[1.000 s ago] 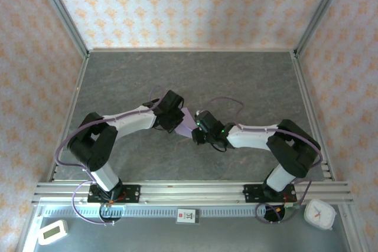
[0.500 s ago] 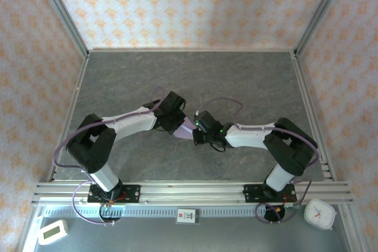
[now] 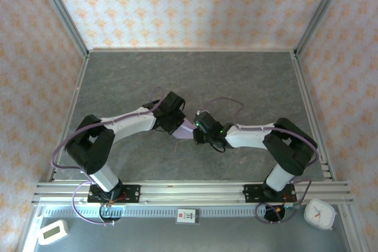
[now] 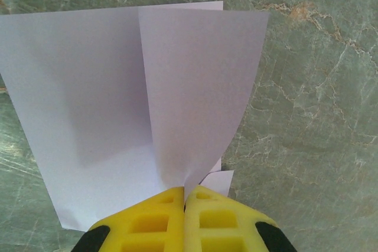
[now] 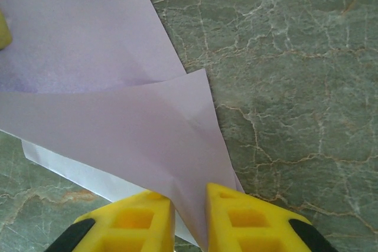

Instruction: Fold a paper plane with a square sheet of paper (pick it up from the middle)

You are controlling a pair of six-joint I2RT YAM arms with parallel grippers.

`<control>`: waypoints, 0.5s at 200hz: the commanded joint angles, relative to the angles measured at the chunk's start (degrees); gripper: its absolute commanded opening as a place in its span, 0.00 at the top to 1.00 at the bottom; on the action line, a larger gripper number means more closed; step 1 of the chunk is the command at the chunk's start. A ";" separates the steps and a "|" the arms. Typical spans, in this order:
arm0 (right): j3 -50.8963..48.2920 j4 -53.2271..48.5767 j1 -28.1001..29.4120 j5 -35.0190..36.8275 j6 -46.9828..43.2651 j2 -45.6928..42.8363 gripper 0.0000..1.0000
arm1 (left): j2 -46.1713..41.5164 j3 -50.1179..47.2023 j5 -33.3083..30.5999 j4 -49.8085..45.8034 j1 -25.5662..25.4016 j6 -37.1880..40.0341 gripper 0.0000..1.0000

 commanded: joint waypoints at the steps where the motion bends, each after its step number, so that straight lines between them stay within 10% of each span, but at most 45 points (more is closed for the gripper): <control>1: -0.89 -1.72 0.26 3.05 -0.16 -0.49 0.80 | -2.03 -0.96 -1.99 -2.42 -0.13 -0.97 1.00; 100: -0.56 -2.29 -1.87 -1.78 -4.14 -0.98 0.99 | -2.42 -1.94 -2.29 -2.14 -0.03 0.13 1.00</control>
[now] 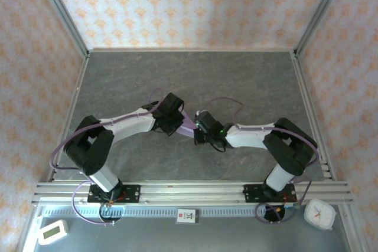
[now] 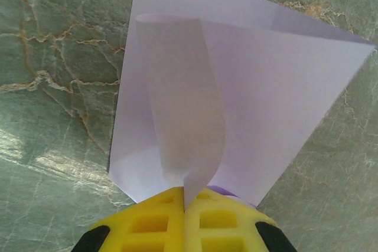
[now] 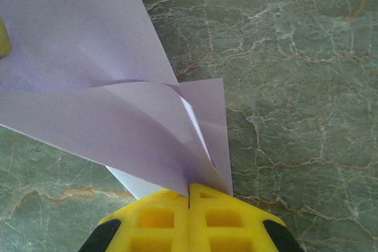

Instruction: Fold a paper plane with a square sheet of paper (pick it up from the middle)

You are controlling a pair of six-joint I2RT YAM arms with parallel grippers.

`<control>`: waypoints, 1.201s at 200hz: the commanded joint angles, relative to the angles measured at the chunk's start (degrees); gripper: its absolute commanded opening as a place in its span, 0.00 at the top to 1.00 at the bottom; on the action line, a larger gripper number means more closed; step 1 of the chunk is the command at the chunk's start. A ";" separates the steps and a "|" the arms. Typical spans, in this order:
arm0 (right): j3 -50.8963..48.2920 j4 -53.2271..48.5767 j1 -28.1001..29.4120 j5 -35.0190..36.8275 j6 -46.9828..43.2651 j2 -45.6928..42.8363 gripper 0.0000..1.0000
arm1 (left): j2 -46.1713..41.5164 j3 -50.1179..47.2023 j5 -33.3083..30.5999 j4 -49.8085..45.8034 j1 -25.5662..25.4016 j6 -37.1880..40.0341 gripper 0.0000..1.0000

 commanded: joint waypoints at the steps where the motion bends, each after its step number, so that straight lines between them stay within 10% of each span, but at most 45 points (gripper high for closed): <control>1: -0.47 -2.38 -1.52 -1.15 -1.79 -0.96 0.99 | -1.67 -0.65 -2.26 -1.90 0.01 0.17 1.00; 14: -0.50 -2.12 -2.24 -3.60 -2.19 -1.29 1.00 | -1.33 0.07 -2.57 -2.24 0.04 1.31 1.00; 70: -1.96 0.43 -5.33 -13.46 -1.43 -0.47 1.00 | -1.65 6.64 -10.63 -8.81 0.13 9.53 0.42; 240: -1.83 0.43 -18.32 -36.87 6.30 6.98 1.00 | -2.81 -1.43 -10.76 -0.15 -0.15 23.60 0.82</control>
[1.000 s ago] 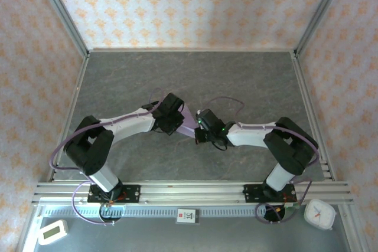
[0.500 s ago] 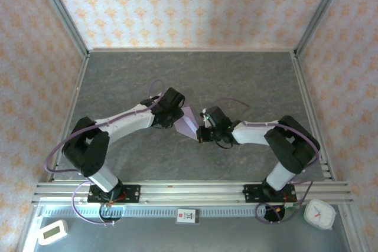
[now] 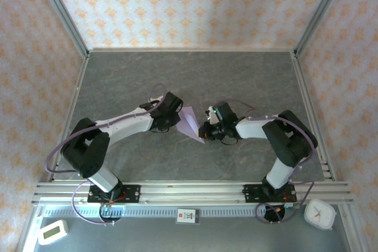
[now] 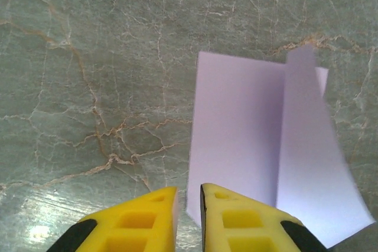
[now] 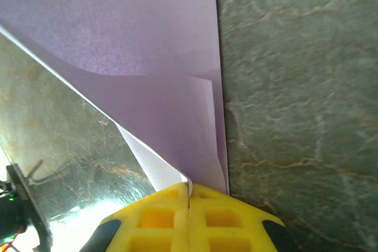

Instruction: Fold a paper plane with a square sheet of paper (pick it up from the middle)

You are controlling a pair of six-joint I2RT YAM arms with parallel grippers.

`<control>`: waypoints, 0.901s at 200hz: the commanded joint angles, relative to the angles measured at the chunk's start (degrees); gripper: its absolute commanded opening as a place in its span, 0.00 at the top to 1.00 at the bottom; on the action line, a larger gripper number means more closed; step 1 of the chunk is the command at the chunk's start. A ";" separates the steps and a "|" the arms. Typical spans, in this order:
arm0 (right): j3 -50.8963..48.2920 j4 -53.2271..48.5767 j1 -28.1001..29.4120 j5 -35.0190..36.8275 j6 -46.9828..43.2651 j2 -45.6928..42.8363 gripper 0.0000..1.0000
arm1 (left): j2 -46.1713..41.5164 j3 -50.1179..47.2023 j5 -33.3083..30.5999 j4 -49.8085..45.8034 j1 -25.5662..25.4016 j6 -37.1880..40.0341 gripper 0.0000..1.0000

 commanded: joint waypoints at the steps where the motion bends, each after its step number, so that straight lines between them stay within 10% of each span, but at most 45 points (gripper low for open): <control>1: 1.23 -6.26 -2.11 -1.75 0.32 3.09 1.00 | -0.96 -1.91 0.27 4.12 -0.14 4.48 0.82; 180: 7.34 -18.65 -3.68 -1.15 -3.37 13.59 1.00 | 0.58 -12.10 21.83 39.57 -2.67 14.02 1.00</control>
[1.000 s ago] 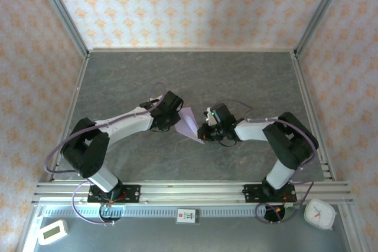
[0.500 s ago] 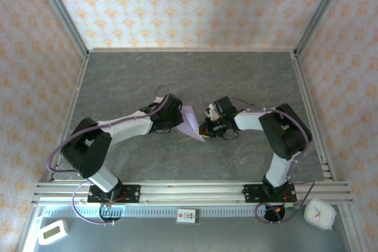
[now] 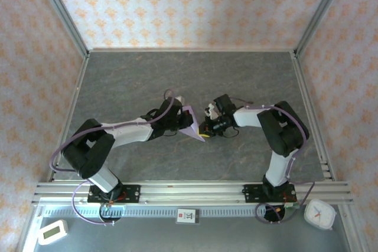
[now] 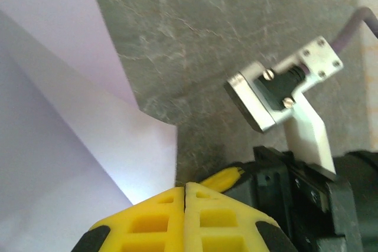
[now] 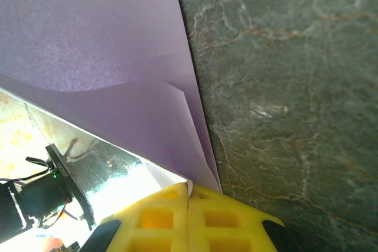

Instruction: Fold a paper plane with a square sheet of paper (pick it up from the middle)

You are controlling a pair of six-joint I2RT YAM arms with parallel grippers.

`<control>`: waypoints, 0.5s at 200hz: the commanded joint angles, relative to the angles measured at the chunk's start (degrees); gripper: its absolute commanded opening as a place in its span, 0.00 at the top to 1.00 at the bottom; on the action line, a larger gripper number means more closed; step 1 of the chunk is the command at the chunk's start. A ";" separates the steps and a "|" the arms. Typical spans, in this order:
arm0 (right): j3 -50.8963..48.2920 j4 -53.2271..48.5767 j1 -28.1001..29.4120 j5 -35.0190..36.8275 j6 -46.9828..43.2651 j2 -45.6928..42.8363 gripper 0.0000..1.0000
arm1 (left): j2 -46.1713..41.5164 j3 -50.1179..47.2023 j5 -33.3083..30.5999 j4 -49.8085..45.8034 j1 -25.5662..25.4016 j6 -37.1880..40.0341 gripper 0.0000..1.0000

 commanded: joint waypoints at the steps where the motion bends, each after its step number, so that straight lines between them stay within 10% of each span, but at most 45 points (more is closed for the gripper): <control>1: -2.23 -5.45 0.34 9.01 -0.89 6.22 1.00 | 0.67 -1.16 2.65 5.47 -0.58 1.46 1.00; 100: -1.97 -5.60 -0.10 8.64 -1.23 8.54 1.00 | 5.11 -2.02 4.58 8.43 -0.75 3.08 1.00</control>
